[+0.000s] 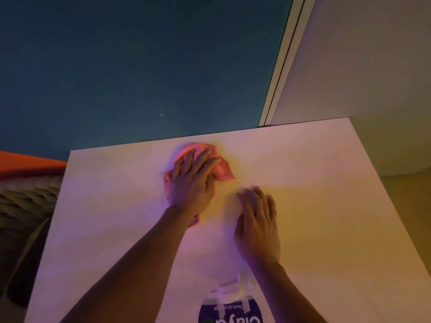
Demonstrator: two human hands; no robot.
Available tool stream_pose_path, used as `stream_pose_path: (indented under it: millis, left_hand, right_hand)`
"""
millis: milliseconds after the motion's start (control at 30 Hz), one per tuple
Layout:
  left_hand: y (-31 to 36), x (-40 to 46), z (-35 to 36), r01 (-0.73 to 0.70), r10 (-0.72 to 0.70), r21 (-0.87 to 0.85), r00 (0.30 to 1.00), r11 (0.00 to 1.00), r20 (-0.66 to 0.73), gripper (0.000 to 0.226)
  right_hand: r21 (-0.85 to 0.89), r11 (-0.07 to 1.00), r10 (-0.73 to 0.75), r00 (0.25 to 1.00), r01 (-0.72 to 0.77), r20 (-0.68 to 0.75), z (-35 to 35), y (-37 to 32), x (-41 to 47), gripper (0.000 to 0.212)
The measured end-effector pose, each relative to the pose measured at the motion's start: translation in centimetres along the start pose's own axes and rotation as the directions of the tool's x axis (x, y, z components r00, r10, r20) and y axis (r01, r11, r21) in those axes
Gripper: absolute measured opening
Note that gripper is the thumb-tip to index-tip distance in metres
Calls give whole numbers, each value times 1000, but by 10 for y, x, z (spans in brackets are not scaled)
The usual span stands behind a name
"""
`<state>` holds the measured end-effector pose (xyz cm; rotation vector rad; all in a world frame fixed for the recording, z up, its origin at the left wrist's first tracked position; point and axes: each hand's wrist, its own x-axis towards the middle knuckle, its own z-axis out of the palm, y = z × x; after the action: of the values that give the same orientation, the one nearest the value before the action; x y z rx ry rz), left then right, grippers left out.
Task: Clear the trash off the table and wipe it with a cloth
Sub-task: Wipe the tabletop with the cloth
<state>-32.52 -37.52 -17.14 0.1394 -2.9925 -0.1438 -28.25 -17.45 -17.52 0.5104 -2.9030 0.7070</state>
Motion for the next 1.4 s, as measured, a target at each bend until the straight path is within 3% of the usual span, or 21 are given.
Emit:
stream_pose_path:
  millis: [100, 200, 300, 467, 633, 800, 967, 1033, 1133, 1300, 1400]
  left_hand:
    - [24, 17, 2, 89, -89, 2, 995, 996, 39, 53]
    - [41, 9, 9, -21, 23, -38, 997, 999, 69, 50]
    - [33, -22, 12, -151, 153, -94, 988, 984, 10, 43]
    - [34, -5, 3, 79, -79, -49, 997, 996, 6, 49]
    - [25, -16, 11, -93, 93, -60, 996, 994, 4, 46]
    - [52, 4, 12, 101, -99, -67, 994, 993, 35, 46]
    - [31, -27, 16, -154, 153, -100, 988, 983, -13, 44]
    - [29, -33, 9, -94, 94, -68, 996, 993, -6, 46]
    - [41, -26, 3, 114, -114, 12, 993, 993, 29, 48]
    - [88, -1, 5, 390, -390, 8, 920, 921, 38, 51]
    - [120, 17, 11, 393, -392, 5, 918, 920, 63, 56]
  right_hand:
    - [13, 1000, 3, 1000, -3, 5, 1, -3, 4, 54]
    - [41, 999, 8, 1000, -8, -5, 1, 4, 4, 54]
    - [71, 997, -4, 999, 7, -40, 0, 10, -4, 57]
    - [110, 994, -4, 998, 10, -56, 0, 7, 7, 51]
    - [105, 994, -7, 999, 12, -45, -1, 6, 1, 55]
    - [126, 992, -3, 999, 8, -41, 0, 9, 7, 52]
    - [182, 983, -8, 999, 15, -40, 0, 11, 4, 55]
    - [261, 965, -23, 999, 35, -50, -6, 15, 4, 53]
    - [318, 947, -31, 997, 51, -70, -25, 43, 10, 48]
    - [87, 995, 64, 985, -50, -160, -72, 140, 16, 39]
    - [6, 996, 85, 980, -86, -178, -94, 193, 15, 41]
